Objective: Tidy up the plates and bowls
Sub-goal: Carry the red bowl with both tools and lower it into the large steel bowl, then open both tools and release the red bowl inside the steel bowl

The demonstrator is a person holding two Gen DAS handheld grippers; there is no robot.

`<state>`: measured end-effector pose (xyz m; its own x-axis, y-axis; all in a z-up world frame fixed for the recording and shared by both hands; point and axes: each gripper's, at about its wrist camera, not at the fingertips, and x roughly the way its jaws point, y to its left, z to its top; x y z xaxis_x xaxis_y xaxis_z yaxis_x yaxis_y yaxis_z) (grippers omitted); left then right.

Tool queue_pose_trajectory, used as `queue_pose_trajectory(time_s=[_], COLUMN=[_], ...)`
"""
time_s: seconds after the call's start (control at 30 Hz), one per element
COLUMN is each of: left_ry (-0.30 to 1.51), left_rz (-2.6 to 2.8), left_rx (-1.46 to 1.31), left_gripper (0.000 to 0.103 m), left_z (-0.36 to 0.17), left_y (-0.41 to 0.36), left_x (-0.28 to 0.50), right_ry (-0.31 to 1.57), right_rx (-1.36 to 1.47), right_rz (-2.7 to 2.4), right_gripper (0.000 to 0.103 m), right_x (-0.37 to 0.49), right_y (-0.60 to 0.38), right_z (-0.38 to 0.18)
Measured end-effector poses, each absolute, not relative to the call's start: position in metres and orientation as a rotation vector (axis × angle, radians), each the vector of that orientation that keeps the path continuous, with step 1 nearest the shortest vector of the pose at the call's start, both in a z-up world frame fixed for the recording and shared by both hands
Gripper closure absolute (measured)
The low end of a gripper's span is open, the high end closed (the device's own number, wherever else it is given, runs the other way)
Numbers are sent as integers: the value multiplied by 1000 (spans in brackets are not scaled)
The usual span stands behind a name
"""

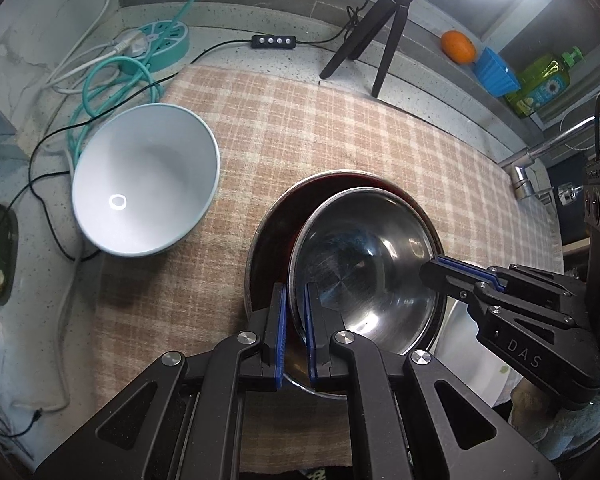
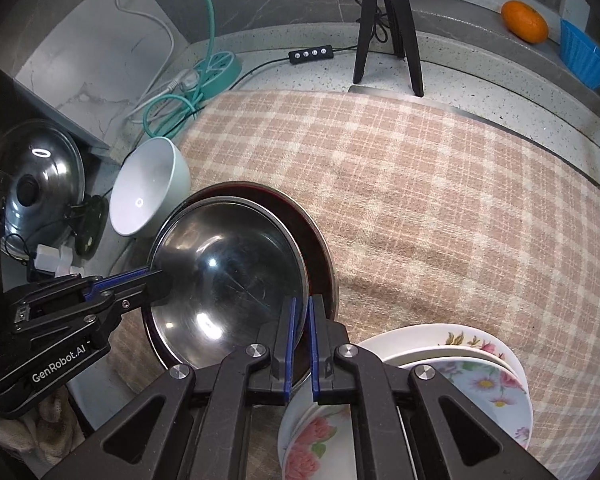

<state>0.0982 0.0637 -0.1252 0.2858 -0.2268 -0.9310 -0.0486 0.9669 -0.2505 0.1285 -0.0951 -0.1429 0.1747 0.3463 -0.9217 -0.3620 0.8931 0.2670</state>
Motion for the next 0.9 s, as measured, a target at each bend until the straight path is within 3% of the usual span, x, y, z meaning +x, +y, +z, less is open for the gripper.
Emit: queue_pose_trajectory(time_s=[0.53, 0.7, 0.9], left_ry=[1267, 1250, 1216], left_rz=[-101, -105, -130], left_rx=[-208, -219, -269], left_gripper=[94, 94, 94], left_z=[-128, -123, -110], left_y=[62, 63, 71], left_x=[96, 96, 92], right_ry=[1303, 1288, 1266], right_rx=[-73, -64, -43], right_rz=[490, 488, 491], right_gripper=[94, 85, 82], right_x=[127, 127, 125], right_y=[-85, -87, -91], right_z=[-150, -145, -135])
